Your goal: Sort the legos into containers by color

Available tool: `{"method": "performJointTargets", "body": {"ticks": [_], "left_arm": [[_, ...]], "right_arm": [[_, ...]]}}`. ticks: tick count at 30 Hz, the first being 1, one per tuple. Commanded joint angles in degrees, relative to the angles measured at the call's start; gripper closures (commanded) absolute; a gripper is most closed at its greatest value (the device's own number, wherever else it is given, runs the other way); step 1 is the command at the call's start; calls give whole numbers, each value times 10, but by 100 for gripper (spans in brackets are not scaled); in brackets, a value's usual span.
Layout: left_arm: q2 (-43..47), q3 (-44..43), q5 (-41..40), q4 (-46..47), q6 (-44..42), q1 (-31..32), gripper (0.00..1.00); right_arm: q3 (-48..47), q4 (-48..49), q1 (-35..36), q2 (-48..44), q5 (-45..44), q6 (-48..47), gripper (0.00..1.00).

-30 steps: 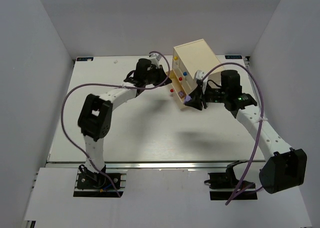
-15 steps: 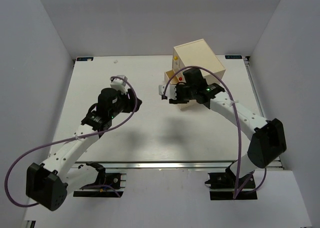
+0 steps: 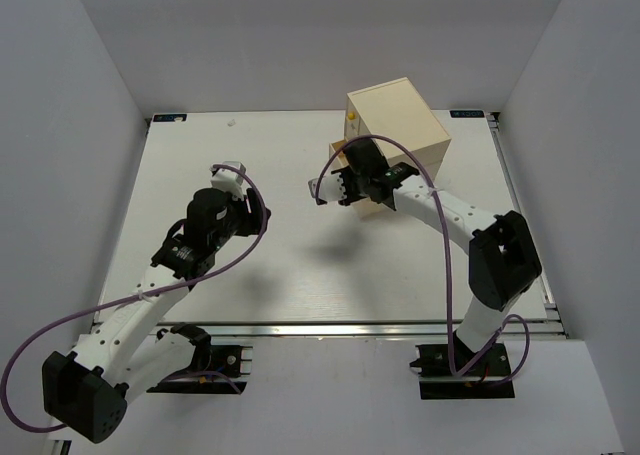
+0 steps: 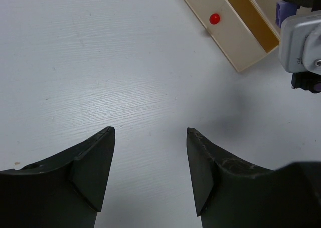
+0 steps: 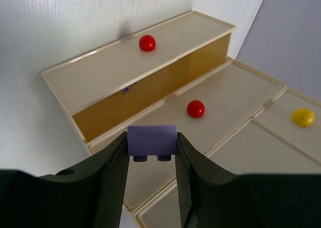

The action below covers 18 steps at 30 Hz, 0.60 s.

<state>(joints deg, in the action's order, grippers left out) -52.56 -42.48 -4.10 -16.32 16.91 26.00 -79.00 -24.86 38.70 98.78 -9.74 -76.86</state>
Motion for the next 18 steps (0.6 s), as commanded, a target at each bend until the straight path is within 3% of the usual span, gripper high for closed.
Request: {"method": "performJointTargets", "body": {"ticks": [1,9,18], "left_arm": [[12,-11,-7,-6,-8,3,31],[11,-9,-5,-5,-6,3,30],[14,-9,-9,-5,-7,3,30]], "right_arm": [[-20,1,2,15,-28,-75,100],[-24,-4,2,41,-32,-78,100],[-34,5,1,72,-49,-80,90]]}}
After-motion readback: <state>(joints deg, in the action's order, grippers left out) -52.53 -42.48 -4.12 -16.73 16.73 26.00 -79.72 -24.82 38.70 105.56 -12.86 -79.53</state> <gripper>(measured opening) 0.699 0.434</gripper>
